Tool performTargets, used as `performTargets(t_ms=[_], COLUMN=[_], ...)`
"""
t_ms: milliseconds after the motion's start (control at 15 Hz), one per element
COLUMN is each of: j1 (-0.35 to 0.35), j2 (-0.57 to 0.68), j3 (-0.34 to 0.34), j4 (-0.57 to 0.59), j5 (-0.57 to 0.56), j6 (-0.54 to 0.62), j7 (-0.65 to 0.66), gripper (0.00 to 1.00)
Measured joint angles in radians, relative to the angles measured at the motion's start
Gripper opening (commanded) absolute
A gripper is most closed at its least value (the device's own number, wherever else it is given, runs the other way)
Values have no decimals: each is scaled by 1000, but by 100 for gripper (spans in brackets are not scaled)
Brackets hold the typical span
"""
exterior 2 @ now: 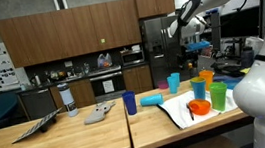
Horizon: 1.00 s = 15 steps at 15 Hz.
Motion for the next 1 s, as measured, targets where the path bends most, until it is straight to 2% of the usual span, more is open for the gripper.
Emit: performTargets(t_ms=[333, 733, 1000], j1=[6, 17, 44], j2=[77, 101, 117], j3=[23, 69, 93], j4=[-5, 47, 91], j5=[32, 34, 157], j6=[-2, -56, -134], j7=[20, 123, 167], gripper=[100, 100, 100])
